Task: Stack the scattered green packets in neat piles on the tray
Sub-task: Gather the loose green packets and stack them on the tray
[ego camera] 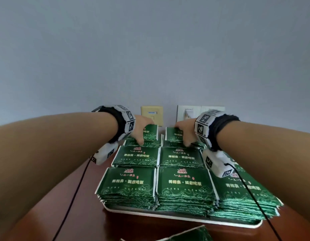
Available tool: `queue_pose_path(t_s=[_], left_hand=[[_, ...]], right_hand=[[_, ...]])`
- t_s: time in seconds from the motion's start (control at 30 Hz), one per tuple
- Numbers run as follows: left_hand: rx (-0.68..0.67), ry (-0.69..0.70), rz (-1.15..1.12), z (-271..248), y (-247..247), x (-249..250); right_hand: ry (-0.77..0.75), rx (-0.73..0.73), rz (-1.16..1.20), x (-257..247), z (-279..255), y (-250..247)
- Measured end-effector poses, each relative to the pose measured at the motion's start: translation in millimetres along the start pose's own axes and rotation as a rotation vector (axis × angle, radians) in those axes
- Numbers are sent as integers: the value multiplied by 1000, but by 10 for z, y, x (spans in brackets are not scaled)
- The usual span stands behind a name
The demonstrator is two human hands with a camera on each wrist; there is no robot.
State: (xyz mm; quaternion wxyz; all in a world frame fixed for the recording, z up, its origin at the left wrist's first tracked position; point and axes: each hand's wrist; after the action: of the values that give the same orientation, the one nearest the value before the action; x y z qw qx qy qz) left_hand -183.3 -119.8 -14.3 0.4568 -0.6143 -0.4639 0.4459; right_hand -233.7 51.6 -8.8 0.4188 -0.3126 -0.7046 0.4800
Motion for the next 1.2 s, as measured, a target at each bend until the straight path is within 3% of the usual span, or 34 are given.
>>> queue_pose_path(t_s=[0.27,0.5,0.67,1.03,1.2], left_hand=[[-38,36,-32,125,48,88],[-11,29,-17,-79,-13,146],[18,52,-7,-417,-43,306],[58,157,-61,-1442,103,1175],[-31,160,-63,-1814,315,1493]], right_hand=[[-52,41,75,-10,18,78],[-33,35,74,90,-94,11],[-6,98,195,163,-553,7],[-51,125,201,105,-1775,189],[-60,101,211,3,-2179,383]])
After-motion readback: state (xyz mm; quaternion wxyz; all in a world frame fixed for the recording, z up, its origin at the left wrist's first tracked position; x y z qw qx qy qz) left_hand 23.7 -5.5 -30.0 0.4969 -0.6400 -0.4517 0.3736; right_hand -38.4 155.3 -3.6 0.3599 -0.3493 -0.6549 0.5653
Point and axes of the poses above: each hand's wrist, its own z-axis towards the middle knuckle, its own y-axis out of the palm, x = y × z, and after that the axes turned 12 degrees about y, right-handed
